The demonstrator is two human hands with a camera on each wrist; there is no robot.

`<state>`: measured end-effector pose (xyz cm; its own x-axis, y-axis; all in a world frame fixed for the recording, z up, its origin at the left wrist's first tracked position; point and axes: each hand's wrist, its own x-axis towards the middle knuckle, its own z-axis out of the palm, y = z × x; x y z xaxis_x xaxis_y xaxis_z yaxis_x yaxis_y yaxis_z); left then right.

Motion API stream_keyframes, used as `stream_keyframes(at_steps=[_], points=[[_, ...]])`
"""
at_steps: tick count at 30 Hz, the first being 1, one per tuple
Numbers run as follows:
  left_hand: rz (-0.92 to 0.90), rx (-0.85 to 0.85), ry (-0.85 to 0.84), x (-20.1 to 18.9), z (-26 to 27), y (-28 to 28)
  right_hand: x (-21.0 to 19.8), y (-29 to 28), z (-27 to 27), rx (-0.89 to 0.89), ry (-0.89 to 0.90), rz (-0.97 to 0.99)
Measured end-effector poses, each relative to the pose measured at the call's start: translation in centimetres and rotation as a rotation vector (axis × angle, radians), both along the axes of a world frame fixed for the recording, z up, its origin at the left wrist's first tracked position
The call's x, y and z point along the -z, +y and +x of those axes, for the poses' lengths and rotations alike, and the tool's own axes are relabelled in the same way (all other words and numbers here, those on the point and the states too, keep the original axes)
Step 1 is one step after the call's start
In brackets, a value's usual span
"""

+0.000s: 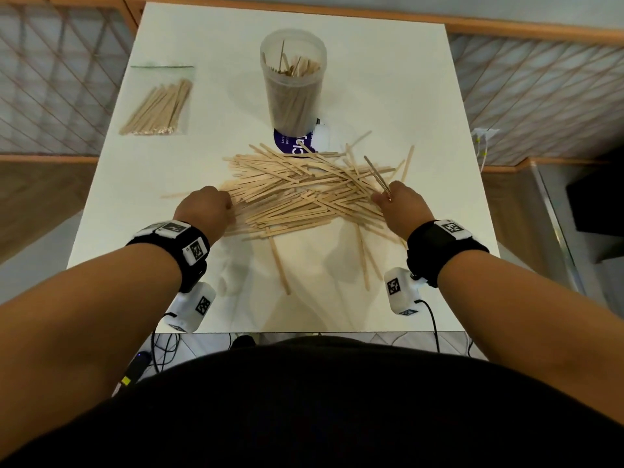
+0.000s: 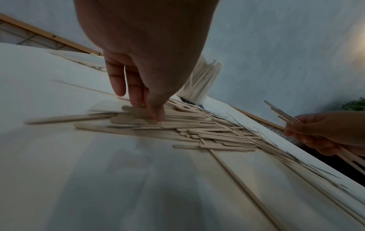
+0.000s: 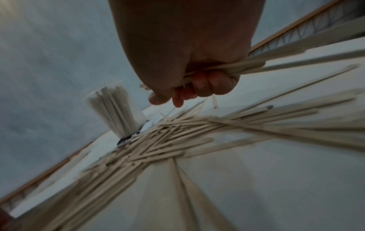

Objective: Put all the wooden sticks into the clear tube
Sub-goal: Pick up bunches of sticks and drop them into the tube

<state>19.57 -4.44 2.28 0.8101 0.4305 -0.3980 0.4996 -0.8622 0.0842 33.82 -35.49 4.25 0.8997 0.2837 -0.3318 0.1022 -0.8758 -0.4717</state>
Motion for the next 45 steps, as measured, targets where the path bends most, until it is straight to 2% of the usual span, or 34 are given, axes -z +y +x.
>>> stream_keyframes(at_steps=[8, 10, 11, 14, 24, 28, 34, 37, 42, 45], points=[[-0.05, 0.004, 0.013, -0.8, -1.3, -0.2, -1.3, 2.5, -0.8, 0.081, 0.001, 0.158], [-0.036, 0.024, 0.051, -0.3, -2.0, -0.1, -1.5, 3.2, -1.5, 0.086, 0.018, 0.209], [-0.005, 0.023, 0.087, -0.6, -3.3, 2.4, -1.6, 6.4, -2.4, 0.063, 0.018, 0.23], [0.034, 0.067, 0.168, -0.5, -2.7, 2.3, -2.5, 7.0, -2.2, 0.073, 0.016, 0.267], [0.089, 0.128, 0.097, -1.2, -2.4, 1.3, -1.3, 6.5, -3.6, 0.14, 0.056, 0.27], [0.146, 0.25, 0.12, -0.8, -3.1, 2.1, -1.6, 7.6, -3.9, 0.168, 0.071, 0.288], [-0.132, 0.262, 0.112, -3.0, -2.2, 4.3, -3.0, 9.9, -3.8, 0.149, 0.049, 0.279], [-0.256, 0.218, 0.075, -4.2, -1.6, 6.3, -3.9, 11.4, -3.7, 0.178, 0.058, 0.34], [-0.743, -0.106, -0.139, -7.1, -0.9, 7.4, -6.7, 14.7, -4.1, 0.295, 0.182, 0.57], [-0.947, -0.093, -0.283, -10.1, 0.0, 6.4, -9.6, 17.9, -4.5, 0.31, 0.279, 0.82]])
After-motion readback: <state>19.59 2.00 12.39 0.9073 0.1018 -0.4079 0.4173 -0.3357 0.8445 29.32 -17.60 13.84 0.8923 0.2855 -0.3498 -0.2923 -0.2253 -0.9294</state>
